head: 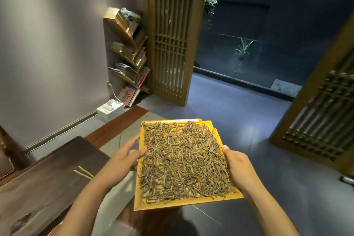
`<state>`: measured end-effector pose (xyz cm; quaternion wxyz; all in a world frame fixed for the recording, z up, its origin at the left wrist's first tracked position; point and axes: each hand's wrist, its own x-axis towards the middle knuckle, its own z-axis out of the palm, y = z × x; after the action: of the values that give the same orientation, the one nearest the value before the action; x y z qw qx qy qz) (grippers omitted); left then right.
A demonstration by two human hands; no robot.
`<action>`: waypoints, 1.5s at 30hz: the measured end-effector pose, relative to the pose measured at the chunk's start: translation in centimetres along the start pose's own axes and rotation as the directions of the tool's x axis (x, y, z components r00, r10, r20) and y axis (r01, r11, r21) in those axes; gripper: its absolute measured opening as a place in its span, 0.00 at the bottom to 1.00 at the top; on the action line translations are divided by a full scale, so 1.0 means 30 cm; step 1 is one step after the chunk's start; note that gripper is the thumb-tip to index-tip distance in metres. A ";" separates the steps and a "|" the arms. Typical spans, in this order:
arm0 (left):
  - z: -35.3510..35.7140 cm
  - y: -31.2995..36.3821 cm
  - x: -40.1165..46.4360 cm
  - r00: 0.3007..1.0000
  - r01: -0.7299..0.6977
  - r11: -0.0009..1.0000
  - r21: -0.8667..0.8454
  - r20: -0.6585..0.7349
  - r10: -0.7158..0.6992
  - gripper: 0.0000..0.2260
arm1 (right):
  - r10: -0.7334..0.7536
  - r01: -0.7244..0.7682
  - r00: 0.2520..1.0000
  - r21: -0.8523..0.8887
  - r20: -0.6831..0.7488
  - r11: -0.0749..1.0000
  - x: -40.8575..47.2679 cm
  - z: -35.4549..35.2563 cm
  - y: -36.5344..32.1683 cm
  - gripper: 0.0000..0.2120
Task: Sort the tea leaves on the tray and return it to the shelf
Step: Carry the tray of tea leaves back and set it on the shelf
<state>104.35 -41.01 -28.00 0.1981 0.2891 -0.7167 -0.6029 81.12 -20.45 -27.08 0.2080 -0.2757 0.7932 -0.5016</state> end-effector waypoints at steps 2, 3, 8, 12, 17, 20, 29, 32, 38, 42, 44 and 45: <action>0.079 0.023 0.068 0.999 -0.014 1.000 -0.008 0.038 0.014 0.20 | 0.027 -0.026 0.998 0.017 -0.053 1.000 0.003 -0.086 0.021 0.27; 0.124 0.037 0.103 0.998 -0.030 1.000 -0.004 0.054 0.030 0.19 | 0.048 -0.045 0.996 0.039 -0.076 0.998 0.004 -0.132 0.034 0.26; 0.414 0.145 0.259 0.980 -0.083 0.995 -0.055 0.176 0.092 0.18 | 0.120 -0.095 0.965 0.117 -0.234 0.989 -0.007 -0.399 0.115 0.25; 0.702 0.257 0.370 0.944 -0.104 0.990 -0.097 0.303 0.129 0.17 | 0.216 -0.149 0.899 0.199 -0.381 0.969 -0.026 -0.655 0.194 0.22; 1.122 0.379 0.503 0.865 -0.097 0.981 -0.167 0.474 0.166 0.17 | 0.243 -0.184 0.772 0.159 -0.588 0.970 -0.086 -1.011 0.304 0.23; 1.407 0.459 0.550 0.788 -0.042 0.976 -0.214 0.594 0.164 0.16 | 0.313 -0.254 0.662 0.189 -0.681 0.948 -0.165 -1.221 0.358 0.22; 2.227 0.707 0.467 0.469 -0.033 0.968 -0.250 0.851 0.235 0.16 | 0.392 -0.264 0.259 0.325 -0.883 0.908 -0.539 -1.660 0.500 0.20; 2.464 0.734 0.395 0.353 -0.029 0.971 -0.238 0.906 0.232 0.12 | 0.424 -0.262 0.091 0.389 -0.901 0.883 -0.660 -1.730 0.522 0.21; 2.851 0.767 0.233 0.075 -0.009 0.985 -0.175 0.982 0.175 0.12 | 0.432 -0.326 -0.221 0.484 -0.874 0.812 -0.872 -1.802 0.596 0.24; 3.035 0.783 0.115 -0.108 0.005 0.987 -0.158 0.982 0.158 0.12 | 0.388 -0.366 -0.378 0.521 -0.840 0.771 -0.975 -1.826 0.634 0.22; 3.109 0.786 0.055 -0.164 -0.009 0.986 -0.166 0.973 0.162 0.12 | 0.411 -0.320 -0.452 0.574 -0.792 0.754 -1.011 -1.836 0.640 0.22; 3.146 0.785 0.027 -0.182 -0.007 0.986 -0.166 0.970 0.162 0.12 | 0.420 -0.302 -0.477 0.593 -0.772 0.747 -1.028 -1.844 0.645 0.22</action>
<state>39.93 31.72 -23.38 -0.3682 -0.3352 -0.5972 -0.6288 66.62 43.80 -20.34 -0.3272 0.5408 0.6460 -0.4279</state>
